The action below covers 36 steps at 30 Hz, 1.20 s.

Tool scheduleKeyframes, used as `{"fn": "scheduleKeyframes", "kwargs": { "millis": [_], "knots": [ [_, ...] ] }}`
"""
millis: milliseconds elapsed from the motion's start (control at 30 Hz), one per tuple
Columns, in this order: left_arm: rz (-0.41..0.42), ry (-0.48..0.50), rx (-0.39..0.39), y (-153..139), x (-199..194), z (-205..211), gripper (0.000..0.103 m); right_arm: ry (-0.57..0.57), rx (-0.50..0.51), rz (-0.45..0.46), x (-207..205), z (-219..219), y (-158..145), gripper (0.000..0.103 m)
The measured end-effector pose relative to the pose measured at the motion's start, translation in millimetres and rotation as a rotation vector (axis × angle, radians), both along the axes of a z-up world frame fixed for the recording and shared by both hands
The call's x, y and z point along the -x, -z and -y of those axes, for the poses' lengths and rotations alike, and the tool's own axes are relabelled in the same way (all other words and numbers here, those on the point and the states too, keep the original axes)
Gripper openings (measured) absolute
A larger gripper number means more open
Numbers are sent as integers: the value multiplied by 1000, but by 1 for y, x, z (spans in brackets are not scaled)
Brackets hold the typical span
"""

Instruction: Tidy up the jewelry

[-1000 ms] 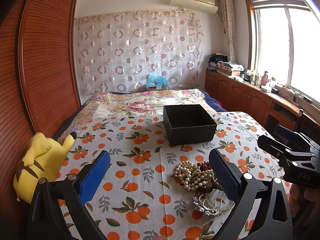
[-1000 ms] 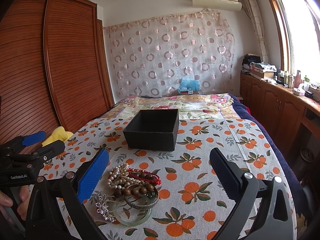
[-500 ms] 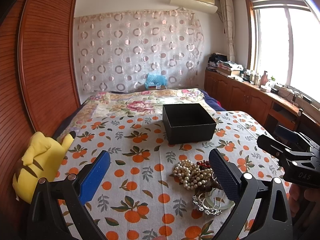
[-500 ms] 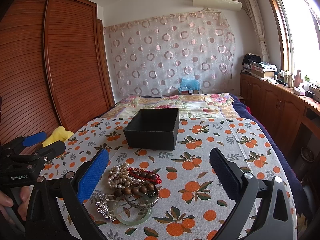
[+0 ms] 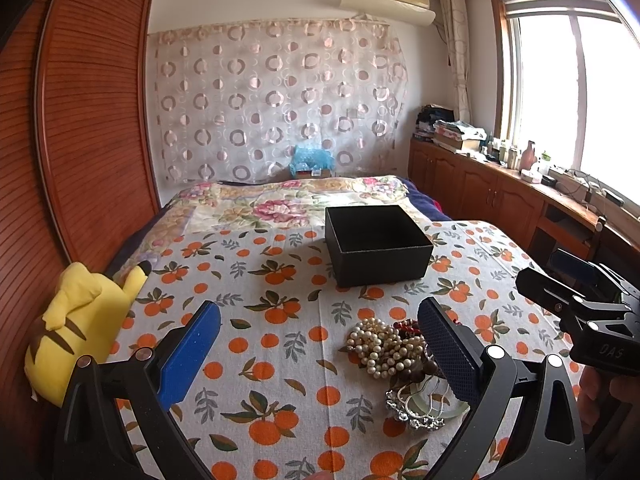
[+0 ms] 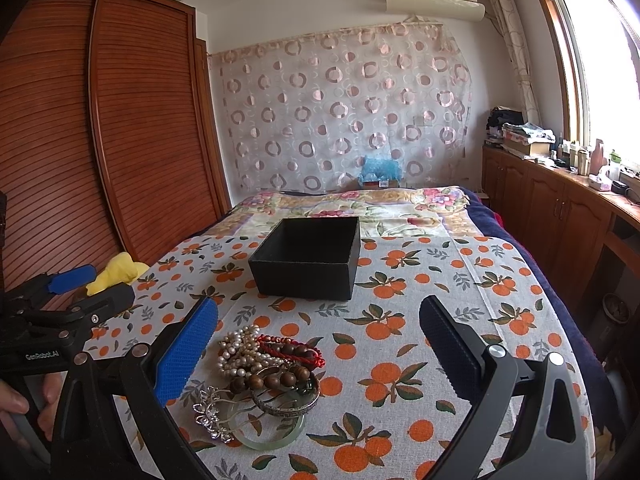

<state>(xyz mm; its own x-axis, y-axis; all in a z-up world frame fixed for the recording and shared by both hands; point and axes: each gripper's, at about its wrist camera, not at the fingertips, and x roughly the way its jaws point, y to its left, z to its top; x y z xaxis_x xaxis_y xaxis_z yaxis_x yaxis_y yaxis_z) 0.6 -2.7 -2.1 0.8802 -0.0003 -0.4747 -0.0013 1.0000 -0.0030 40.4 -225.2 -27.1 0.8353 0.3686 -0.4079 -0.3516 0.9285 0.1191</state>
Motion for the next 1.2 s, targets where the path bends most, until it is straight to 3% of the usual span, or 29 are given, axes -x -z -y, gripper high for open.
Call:
{"fn": "scheduleKeyframes", "kwargs": {
  "millis": [433,733,900,1200],
  "knots": [
    [-8,1,0,5,2,-2,95,-2,0,-2,-2,-1,1,101],
    [-71,5,-6,22,-14,-10,95,-47,8,-22,-3,-3,4,101],
    [-108,25,-3,30,-19,-15,95,-91,29,-41,-11,-10,11,91],
    [-172,63,5,50,-25,-23,95,-198,108,-164,-39,-31,34,70]
  ]
}}
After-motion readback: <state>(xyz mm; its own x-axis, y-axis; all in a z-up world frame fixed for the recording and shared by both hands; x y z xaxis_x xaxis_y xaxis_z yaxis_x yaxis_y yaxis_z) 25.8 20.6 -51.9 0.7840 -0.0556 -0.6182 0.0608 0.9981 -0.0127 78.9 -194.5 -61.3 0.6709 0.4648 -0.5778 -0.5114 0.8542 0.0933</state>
